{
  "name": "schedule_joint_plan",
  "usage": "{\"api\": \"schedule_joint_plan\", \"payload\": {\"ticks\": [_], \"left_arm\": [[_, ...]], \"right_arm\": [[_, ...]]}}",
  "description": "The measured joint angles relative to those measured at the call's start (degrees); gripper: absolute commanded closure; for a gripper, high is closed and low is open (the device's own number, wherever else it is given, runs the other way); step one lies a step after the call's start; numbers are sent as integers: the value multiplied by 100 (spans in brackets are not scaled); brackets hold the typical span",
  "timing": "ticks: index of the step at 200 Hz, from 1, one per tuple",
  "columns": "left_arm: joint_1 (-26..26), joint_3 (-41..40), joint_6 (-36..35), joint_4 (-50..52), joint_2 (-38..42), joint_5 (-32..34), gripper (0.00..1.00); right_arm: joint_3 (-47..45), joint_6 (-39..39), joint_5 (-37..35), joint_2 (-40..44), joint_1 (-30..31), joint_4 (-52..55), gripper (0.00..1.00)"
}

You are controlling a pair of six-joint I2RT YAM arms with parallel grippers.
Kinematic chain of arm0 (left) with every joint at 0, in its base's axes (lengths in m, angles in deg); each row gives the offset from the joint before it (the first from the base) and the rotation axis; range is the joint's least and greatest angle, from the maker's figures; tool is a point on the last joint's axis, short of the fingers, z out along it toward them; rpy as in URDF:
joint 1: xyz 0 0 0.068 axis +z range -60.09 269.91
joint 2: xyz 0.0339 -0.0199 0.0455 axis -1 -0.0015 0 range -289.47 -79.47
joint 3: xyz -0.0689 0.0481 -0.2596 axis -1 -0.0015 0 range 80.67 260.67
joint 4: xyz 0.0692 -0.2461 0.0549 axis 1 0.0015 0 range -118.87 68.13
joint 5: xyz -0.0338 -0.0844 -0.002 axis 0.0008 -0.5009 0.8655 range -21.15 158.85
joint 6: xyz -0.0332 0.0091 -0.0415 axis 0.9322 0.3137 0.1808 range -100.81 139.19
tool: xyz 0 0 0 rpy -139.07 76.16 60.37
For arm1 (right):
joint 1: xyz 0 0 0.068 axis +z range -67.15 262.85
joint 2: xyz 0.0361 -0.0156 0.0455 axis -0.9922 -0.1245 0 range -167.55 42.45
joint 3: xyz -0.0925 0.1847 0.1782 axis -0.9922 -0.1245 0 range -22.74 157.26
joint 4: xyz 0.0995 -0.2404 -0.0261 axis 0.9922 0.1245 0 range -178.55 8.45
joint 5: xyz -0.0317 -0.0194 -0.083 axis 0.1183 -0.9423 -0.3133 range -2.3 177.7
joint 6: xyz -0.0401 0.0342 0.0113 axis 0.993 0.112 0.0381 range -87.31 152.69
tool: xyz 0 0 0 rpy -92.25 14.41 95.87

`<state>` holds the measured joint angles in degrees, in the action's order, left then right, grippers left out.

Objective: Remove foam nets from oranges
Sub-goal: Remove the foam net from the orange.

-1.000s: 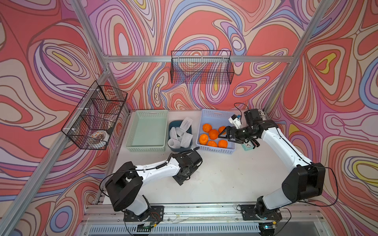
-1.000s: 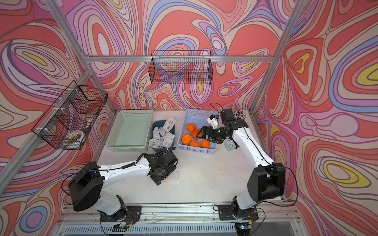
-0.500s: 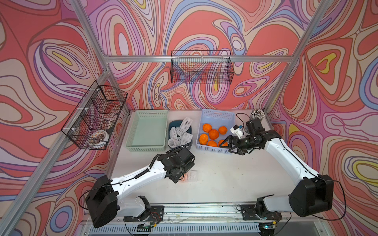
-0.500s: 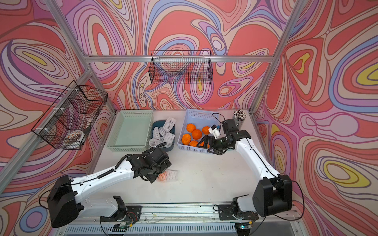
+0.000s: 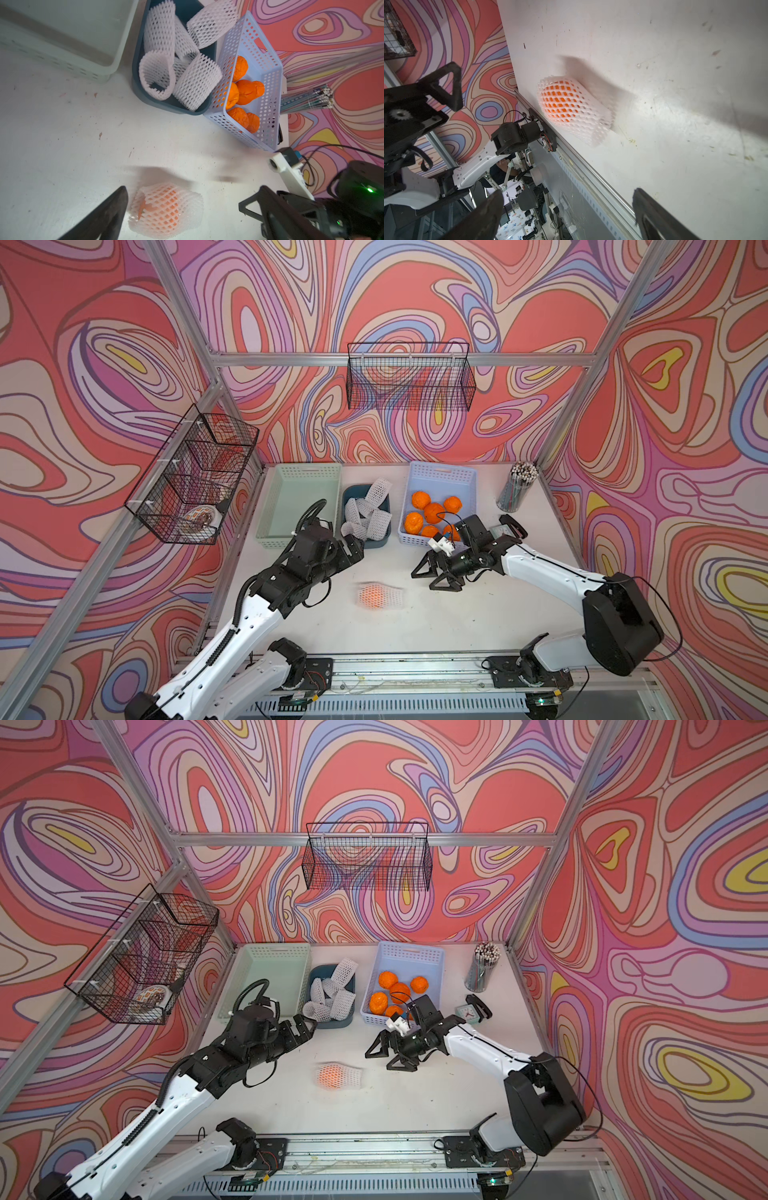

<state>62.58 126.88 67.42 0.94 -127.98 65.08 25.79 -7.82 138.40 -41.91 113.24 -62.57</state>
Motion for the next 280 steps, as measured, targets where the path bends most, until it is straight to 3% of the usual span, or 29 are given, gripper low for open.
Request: {"api": "schedule_joint_plan", "payload": {"ticks": [79, 161, 181, 263, 280], "left_arm": [[195, -184, -2962, -446, 76, -1086, 0], [223, -391, -4531, -409, 151, -1591, 0], [223, -439, -4736, -339, 232, -1650, 0], [223, -848, -5012, -225, 387, -1681, 2], [223, -960, -5010, -236, 348, -1705, 5]], "right_arm": [[-376, -1670, -160, -1126, 1025, -2024, 2], [17, -2457, -262, -2070, 1480, -3329, 3], [170, -2514, -326, -2221, 1502, -3432, 9], [721, -2319, -490, -2354, 1508, -2865, 55], [866, -2164, -485, -2343, 1508, -2581, 59]]}}
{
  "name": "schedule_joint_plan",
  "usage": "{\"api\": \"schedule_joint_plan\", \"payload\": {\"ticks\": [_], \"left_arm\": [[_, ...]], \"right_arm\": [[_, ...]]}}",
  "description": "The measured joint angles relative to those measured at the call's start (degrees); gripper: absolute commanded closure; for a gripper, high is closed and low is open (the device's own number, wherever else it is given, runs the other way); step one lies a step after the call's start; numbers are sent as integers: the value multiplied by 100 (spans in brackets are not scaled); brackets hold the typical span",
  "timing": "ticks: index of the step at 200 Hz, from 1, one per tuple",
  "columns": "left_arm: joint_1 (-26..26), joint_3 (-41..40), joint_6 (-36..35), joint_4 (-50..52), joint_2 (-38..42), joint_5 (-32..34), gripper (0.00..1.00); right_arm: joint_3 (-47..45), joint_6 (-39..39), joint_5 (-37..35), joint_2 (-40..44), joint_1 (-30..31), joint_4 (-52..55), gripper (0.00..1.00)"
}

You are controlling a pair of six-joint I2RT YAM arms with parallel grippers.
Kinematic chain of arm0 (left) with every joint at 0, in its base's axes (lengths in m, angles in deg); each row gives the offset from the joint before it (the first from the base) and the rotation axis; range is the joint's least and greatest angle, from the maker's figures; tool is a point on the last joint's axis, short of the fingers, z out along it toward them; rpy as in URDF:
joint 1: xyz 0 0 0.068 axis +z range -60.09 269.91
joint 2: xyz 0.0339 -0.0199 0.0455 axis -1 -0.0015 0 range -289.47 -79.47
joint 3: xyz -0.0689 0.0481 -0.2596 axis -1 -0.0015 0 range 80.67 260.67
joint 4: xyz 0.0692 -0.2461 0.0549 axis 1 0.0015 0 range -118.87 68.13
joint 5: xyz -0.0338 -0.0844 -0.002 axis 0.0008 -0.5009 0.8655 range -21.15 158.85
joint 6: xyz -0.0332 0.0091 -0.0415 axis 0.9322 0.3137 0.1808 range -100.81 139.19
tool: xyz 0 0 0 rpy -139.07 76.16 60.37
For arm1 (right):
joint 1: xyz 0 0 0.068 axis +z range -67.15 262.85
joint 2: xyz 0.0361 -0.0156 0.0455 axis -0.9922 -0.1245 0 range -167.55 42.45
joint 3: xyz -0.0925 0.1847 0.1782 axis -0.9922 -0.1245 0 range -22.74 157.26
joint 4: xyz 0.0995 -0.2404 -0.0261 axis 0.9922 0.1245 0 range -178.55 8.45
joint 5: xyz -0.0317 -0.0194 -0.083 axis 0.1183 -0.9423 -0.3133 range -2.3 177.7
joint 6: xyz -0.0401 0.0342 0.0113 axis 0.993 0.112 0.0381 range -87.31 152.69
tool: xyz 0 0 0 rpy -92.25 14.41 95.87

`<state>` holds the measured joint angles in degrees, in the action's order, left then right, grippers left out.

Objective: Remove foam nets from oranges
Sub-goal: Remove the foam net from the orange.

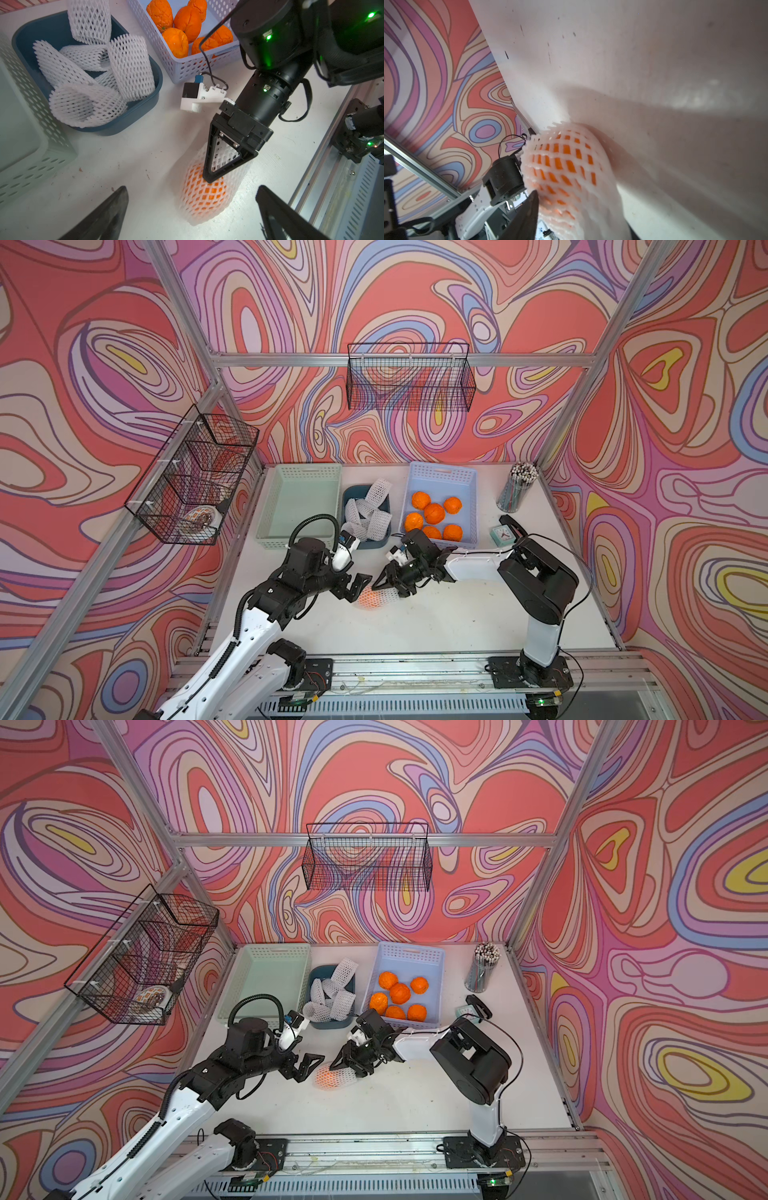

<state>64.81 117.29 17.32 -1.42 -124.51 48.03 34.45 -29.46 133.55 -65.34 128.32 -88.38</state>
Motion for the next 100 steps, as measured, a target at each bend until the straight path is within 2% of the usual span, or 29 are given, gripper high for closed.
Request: {"api": "schedule_joint_plan", "payload": {"ticks": [83, 100], "left_arm": [[0, -149, -7, -125, -234, -221, 9], [0, -149, -28, -127, -382, -321, 9]], "right_arm": [[1049, 874, 0, 2, -2, 1840, 75], [1196, 1051, 11, 2, -2, 2055, 89]]}}
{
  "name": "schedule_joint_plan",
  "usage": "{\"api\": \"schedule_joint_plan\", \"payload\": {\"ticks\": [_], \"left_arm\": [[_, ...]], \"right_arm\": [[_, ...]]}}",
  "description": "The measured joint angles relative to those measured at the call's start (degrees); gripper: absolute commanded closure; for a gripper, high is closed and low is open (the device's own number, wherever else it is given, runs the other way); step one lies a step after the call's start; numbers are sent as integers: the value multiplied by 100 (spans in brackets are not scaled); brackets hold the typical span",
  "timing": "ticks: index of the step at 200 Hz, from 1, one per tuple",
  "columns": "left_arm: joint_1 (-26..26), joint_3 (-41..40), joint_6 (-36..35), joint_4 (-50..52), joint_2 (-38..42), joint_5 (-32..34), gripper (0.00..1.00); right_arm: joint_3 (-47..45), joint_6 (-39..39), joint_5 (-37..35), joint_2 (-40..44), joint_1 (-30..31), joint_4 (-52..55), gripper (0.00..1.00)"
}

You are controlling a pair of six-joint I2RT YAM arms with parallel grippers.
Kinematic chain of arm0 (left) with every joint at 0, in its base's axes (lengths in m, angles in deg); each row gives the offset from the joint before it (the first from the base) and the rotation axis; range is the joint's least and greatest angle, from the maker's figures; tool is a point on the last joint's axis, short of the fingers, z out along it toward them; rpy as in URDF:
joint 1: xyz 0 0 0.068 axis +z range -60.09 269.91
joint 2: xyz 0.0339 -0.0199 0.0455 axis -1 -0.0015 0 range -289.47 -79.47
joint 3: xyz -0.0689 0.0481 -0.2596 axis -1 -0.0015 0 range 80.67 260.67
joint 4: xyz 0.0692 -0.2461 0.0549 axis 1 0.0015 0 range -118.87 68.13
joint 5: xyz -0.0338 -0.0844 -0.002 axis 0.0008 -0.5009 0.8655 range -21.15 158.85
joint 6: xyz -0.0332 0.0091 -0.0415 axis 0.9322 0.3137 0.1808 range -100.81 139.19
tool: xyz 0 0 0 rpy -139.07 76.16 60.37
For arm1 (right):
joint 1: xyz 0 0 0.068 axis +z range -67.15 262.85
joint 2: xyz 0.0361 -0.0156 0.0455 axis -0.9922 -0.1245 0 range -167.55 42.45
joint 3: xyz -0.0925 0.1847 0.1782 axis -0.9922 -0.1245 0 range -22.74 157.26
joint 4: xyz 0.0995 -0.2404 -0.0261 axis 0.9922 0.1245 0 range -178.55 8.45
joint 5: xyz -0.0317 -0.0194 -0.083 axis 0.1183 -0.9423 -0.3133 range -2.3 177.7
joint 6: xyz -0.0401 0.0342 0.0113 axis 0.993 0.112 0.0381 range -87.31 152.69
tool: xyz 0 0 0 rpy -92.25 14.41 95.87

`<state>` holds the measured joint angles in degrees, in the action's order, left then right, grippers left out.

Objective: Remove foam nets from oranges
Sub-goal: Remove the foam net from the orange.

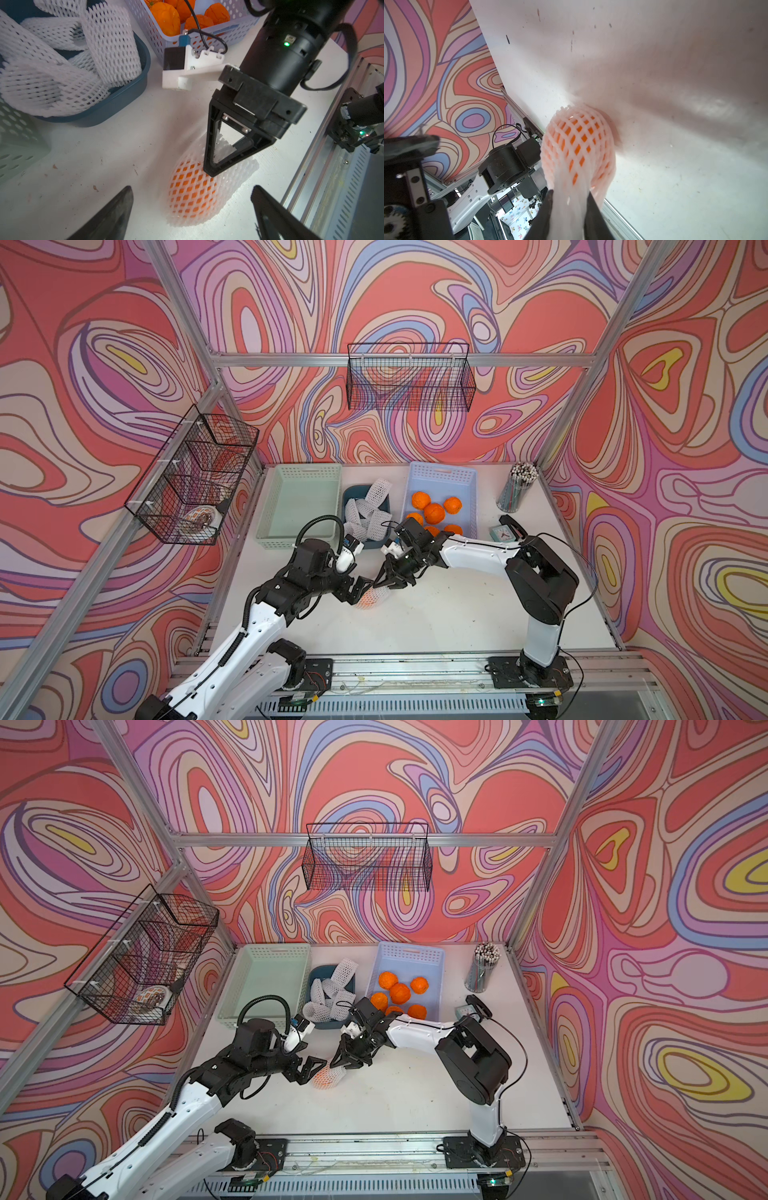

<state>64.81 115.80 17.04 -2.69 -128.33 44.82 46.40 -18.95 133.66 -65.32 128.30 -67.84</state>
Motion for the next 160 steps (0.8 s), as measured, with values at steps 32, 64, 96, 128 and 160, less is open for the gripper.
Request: {"api": "schedule_joint_plan", "payload": {"ticks": [32, 64, 96, 128, 160], "left_arm": [[0, 2, -173, 4, -210, -343, 9], [-2, 98, -514, 33, -551, -848, 11], [-35, 240, -1158, 96, -898, -1285, 8], [-90, 243, -1674, 11, -1132, -1537, 6], [-125, 269, -1998, -70, -1663, -1725, 7]], "right_arm": [[61, 129, 63, -2, -17, 214, 100], [162, 273, 125, -2, -105, 514, 100], [393, 525, 162, 0, -179, 883, 100], [739, 927, 188, -2, -188, 1368, 100], [802, 1121, 212, -2, -199, 1631, 100]]}}
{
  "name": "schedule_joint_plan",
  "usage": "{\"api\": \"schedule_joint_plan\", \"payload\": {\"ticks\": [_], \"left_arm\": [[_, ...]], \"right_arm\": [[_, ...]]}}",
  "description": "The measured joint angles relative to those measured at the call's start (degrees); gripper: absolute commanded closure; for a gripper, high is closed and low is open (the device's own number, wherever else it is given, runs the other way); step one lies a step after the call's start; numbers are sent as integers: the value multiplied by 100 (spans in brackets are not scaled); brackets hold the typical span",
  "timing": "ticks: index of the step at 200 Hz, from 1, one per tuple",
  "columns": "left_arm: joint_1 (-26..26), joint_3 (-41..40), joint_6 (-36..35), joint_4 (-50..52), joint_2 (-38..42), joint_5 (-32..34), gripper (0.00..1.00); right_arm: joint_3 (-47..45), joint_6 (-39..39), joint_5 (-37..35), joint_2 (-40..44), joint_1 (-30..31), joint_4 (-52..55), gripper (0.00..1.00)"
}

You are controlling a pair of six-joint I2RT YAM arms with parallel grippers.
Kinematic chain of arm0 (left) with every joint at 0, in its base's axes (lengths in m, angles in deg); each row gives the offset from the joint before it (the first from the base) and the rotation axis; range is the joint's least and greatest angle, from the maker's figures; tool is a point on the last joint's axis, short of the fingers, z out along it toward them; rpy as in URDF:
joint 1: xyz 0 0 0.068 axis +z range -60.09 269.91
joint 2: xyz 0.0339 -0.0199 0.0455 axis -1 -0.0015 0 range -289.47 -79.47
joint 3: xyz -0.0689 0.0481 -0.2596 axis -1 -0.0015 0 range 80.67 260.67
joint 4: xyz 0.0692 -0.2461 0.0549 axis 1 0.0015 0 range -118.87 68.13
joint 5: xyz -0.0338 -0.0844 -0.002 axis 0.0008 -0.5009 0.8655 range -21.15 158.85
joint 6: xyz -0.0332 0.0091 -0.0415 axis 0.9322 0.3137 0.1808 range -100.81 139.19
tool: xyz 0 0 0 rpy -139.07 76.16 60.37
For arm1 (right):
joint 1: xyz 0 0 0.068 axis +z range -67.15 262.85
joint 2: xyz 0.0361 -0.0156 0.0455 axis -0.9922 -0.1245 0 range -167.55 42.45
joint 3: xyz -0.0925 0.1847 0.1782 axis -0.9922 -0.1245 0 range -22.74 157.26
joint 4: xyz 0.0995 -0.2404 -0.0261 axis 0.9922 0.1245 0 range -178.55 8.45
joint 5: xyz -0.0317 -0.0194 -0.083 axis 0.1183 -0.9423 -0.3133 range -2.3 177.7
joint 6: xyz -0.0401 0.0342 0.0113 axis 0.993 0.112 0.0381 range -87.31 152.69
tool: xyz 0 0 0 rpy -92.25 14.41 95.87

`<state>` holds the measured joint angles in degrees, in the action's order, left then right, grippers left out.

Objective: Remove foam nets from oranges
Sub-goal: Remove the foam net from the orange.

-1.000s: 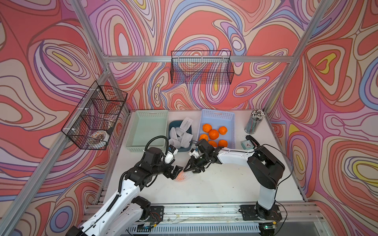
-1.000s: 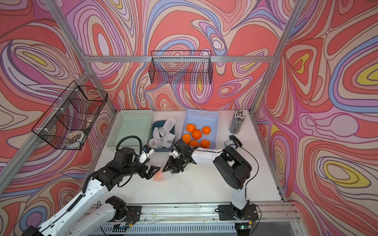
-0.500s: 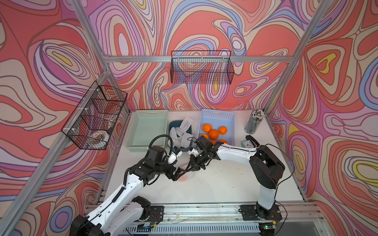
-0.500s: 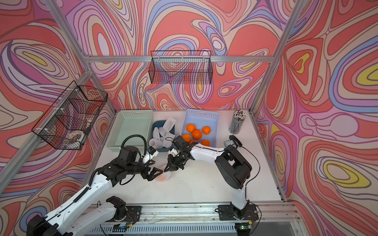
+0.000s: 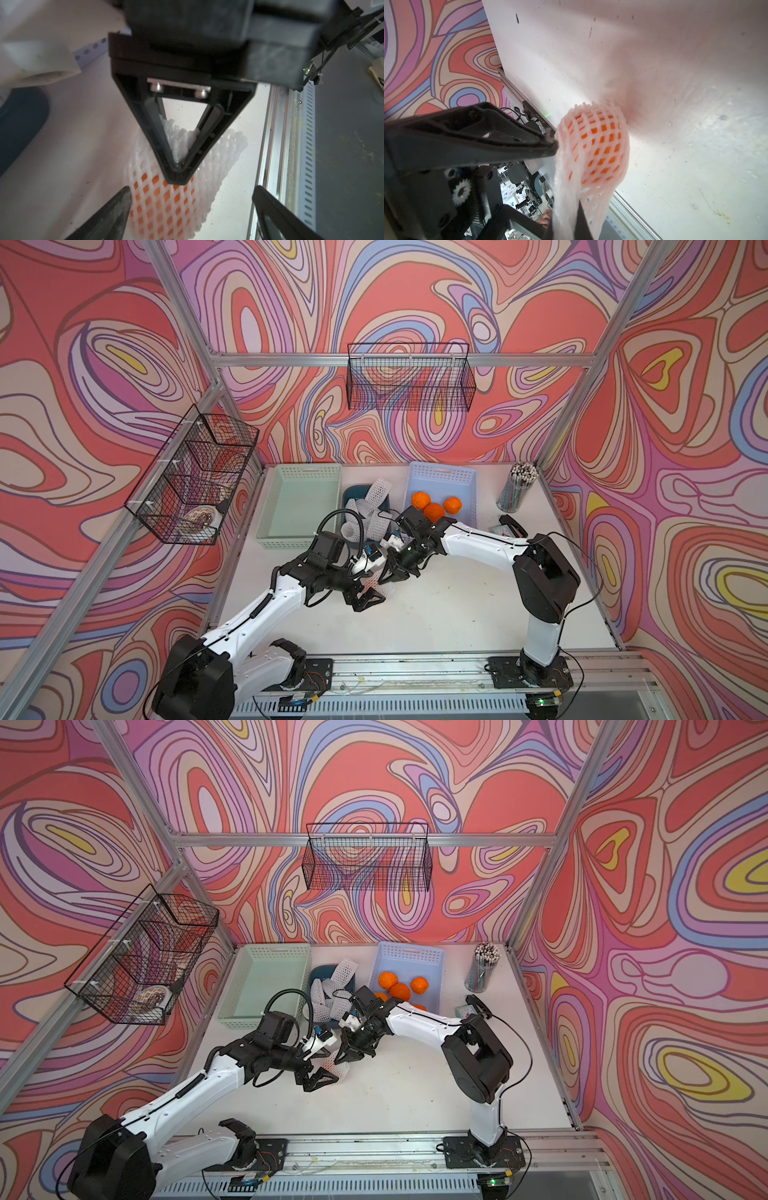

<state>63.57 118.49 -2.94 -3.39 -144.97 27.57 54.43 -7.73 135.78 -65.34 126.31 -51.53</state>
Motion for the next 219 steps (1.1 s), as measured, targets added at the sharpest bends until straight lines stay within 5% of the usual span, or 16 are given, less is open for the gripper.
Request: {"api": "schedule_joint_plan", "payload": {"ticks": [67, 113, 219], "left_arm": [[-262, 457, -382, -101, -730, -105, 12], [-282, 874, -581, -76, -1172, -125, 25], [-295, 1434, -905, 323, -1781, -291, 26]], "right_arm": [[0, -2, 175, 0, -140, 11, 100], [0, -122, 256, -13, -254, -33, 99], [-479, -754, 748, 114, -634, -837, 98]]}}
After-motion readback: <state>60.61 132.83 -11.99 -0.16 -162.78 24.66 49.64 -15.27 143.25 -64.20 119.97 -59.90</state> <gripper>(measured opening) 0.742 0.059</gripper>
